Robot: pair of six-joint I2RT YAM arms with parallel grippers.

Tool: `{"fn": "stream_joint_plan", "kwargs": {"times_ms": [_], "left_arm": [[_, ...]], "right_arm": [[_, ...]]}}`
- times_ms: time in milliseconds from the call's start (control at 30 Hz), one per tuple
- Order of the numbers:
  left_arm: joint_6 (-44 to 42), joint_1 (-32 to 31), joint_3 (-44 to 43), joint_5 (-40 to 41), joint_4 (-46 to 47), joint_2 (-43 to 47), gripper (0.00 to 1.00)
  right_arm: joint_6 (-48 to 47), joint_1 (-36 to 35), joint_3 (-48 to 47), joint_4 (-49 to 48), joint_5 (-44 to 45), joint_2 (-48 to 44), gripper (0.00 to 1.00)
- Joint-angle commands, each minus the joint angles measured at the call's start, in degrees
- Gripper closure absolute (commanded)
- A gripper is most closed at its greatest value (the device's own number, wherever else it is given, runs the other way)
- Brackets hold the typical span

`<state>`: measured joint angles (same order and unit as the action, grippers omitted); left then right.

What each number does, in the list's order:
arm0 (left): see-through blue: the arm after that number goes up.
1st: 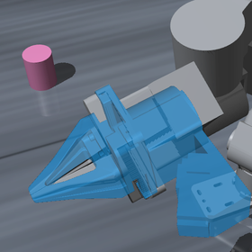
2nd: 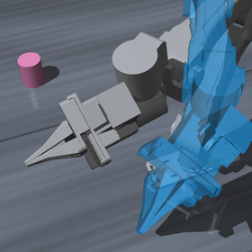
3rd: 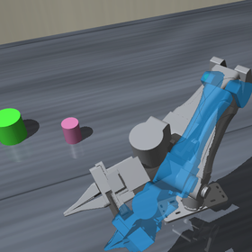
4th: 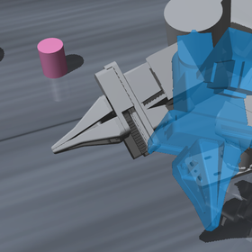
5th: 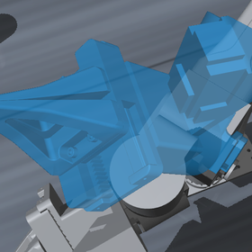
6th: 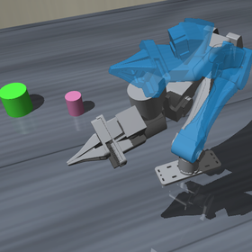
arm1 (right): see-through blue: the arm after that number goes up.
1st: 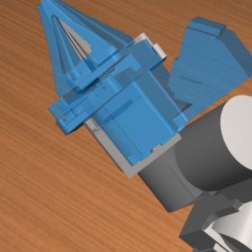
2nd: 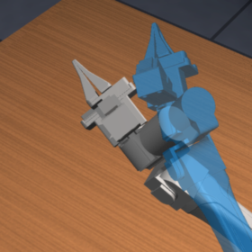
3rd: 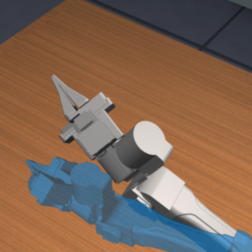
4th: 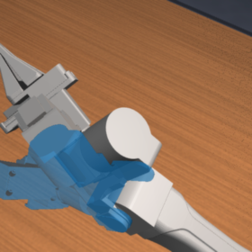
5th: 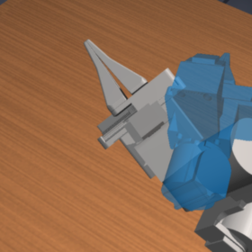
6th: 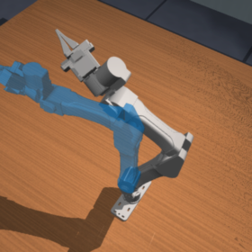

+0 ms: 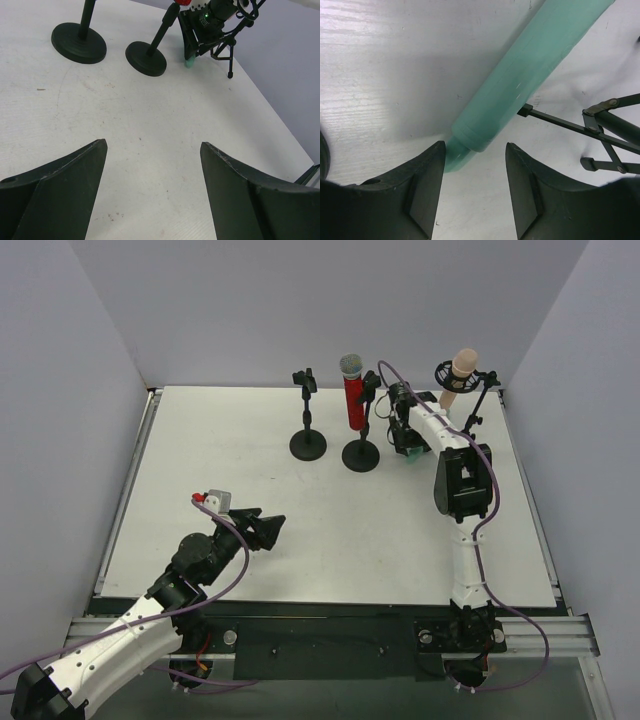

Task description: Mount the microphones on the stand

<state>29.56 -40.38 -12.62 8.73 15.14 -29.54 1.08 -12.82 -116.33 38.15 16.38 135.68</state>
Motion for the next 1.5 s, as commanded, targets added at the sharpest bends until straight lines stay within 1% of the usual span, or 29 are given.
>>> {"fn": "stream_joint_plan", "kwargs": {"times_ms": [0, 233, 400, 500, 567, 900, 933, 1000, 1200, 1467], "left_arm": [[-0.5, 0.1, -2.9, 0.1, 0.7, 0.1, 0.14], [-0.6, 0.2, -3.1, 0.1, 0.2, 0.3, 0.14], [-0.6, 0.2, -3.2, 0.0, 0.2, 0.2, 0.14], [-0.7, 0.2, -3.3, -0.1, 0.3, 0.2, 0.14], [-0.7, 0.2, -3.4, -0.2, 0.3, 0.3, 0.14], [-0.7, 0.1, -3.7, -0.4, 0.0, 0.7, 0.14], [-0.8, 0.2, -3.8, -0.4, -0.1, 0.8, 0.14], [-0.8, 0.1, -3.8, -0.6, 0.0, 0.7, 0.14], [-0.6, 0.2, -3.7, -0.9, -0.5, 1.8, 0.14], [-0.3, 0.1, -3.1, -1.3, -1.3, 4.0, 0.14]], "right_arm": [[-2.0, 0.3, -2.0, 3.2, 0.7, 0.7, 0.53], [-2.0, 0.7, -1.8, 4.8, -1.5, 1.0, 0.59], [-2.0, 1.5, 0.8, 5.3, -3.6, -0.4, 0.62], [-2.0, 2.0, 2.2, 5.3, -4.9, -1.3, 0.66], [-2.1, 2.2, 3.0, 5.6, -5.7, -1.5, 0.70], [-2.4, 2.3, 6.9, 6.1, -8.7, -3.9, 0.78], [-2.4, 2.3, 7.3, 6.1, -8.9, -4.4, 0.81], [-2.4, 2.3, 8.0, 6.3, -9.4, -5.0, 0.83], [-2.8, 2.3, 13.5, 6.1, -10.3, -8.4, 0.84], [-3.4, 2.4, 26.7, 3.7, -12.1, -14.8, 0.87]]}}
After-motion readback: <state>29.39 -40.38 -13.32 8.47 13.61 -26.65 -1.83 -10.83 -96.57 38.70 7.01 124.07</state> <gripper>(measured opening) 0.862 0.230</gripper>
